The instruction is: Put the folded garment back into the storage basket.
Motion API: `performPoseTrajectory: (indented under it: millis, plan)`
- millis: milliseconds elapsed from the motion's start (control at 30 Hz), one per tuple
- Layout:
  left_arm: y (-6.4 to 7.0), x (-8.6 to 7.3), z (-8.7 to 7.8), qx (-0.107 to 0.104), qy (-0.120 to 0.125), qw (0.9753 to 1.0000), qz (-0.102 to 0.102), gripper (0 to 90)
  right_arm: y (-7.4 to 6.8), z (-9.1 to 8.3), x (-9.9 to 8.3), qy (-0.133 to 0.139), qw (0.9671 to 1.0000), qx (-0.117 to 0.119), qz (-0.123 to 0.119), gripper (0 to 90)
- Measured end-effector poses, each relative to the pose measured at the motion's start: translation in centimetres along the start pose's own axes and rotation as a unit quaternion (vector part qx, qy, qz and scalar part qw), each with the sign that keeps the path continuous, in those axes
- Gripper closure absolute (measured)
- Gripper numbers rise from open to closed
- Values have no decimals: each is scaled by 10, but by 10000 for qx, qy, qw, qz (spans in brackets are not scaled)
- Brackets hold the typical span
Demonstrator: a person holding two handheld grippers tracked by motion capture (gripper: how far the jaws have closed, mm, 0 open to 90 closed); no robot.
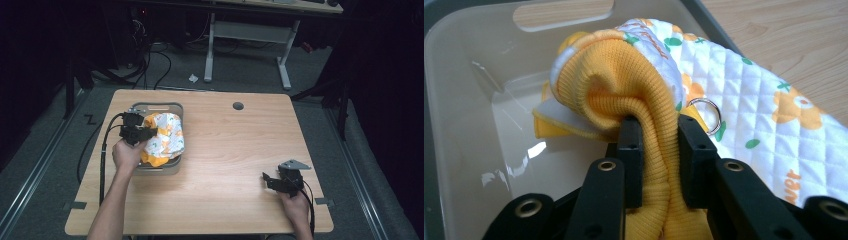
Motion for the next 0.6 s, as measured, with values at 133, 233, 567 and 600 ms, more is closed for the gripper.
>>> performPoseTrajectory:
  millis: [133, 233, 567, 600]
  plan:
    - [-1, 0, 6, 88, -76, 9999, -2, 738, 0, 0, 0, 0, 10000, 0, -1, 285]
    - [-1, 0, 9, 280, -132, 9995, 78, 727, 0, 0, 0, 0, 10000, -1, 0, 286]
    - [-5, -2, 17, 550, -341, 9979, -57, 633, 0, 0, 0, 0, 10000, -3, 1, 285]
    - [-5, -2, 17, 550, -341, 9979, -57, 604, 0, 0, 0, 0, 10000, -3, 1, 285]
Point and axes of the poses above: each handheld gripper's, and its own axes: z roughly forward along the jaws, x roughly out of its top, y roughly to its right, the point moved 5 cm from there along z, roughly forward along the jaws, and after that the axes turned 11 degrees about -y, right-handed, at the moved point
